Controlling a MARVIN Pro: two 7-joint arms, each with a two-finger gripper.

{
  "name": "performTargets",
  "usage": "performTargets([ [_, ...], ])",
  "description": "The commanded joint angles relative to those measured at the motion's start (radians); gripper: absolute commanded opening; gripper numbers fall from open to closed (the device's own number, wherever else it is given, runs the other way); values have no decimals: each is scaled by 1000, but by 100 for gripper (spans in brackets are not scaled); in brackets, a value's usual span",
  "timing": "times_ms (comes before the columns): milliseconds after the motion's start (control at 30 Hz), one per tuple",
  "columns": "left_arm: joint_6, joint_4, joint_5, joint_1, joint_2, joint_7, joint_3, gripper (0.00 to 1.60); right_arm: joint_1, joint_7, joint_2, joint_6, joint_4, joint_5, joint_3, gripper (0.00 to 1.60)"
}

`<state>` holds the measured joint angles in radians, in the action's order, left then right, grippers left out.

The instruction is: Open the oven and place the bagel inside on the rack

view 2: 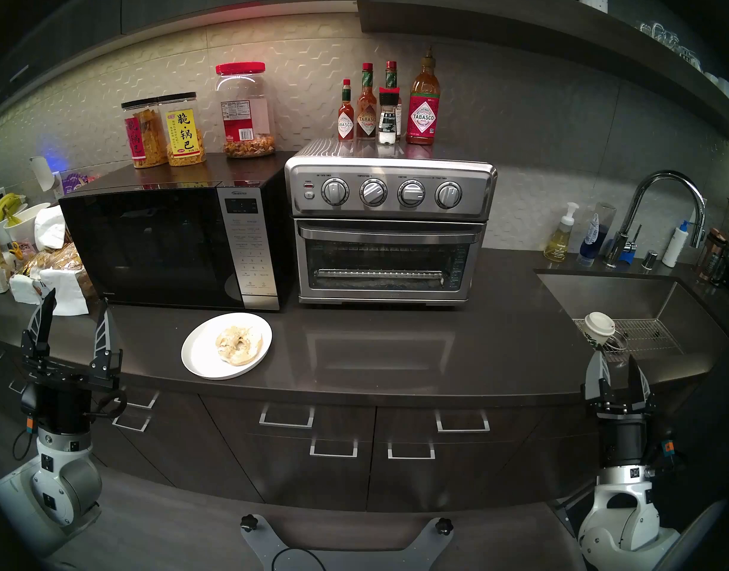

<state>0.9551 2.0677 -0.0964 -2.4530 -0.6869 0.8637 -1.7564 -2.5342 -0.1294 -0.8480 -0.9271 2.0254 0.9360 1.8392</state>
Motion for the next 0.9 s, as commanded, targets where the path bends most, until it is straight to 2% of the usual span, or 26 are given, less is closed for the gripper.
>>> performTargets([
  [0,0,7,-1,2,0,1,-5,160,-6,-9,1,15,18,6,2,160],
  [33,0,7,-1,2,0,1,-5,160,2,30,12,-18,3,-2,-7,160],
  [233,0,7,-1,2,0,1,-5,160,-1,37,-17,-33,35,-46,-10,160],
  [433,1,7,-1,2,0,1,-5,160,-64,66,-58,-33,111,-74,13,160],
  [567,1,7,-1,2,0,1,-5,160,-66,61,-69,-33,138,-102,1,160],
  [667,1,7,-1,2,0,1,-5,160,-24,52,-90,-33,158,-168,-37,160],
  [833,1,6,-1,2,0,1,-5,160,22,39,-95,-4,181,-221,-82,160],
  [867,1,6,-1,2,0,1,-5,160,56,28,-101,19,182,-251,-108,160],
])
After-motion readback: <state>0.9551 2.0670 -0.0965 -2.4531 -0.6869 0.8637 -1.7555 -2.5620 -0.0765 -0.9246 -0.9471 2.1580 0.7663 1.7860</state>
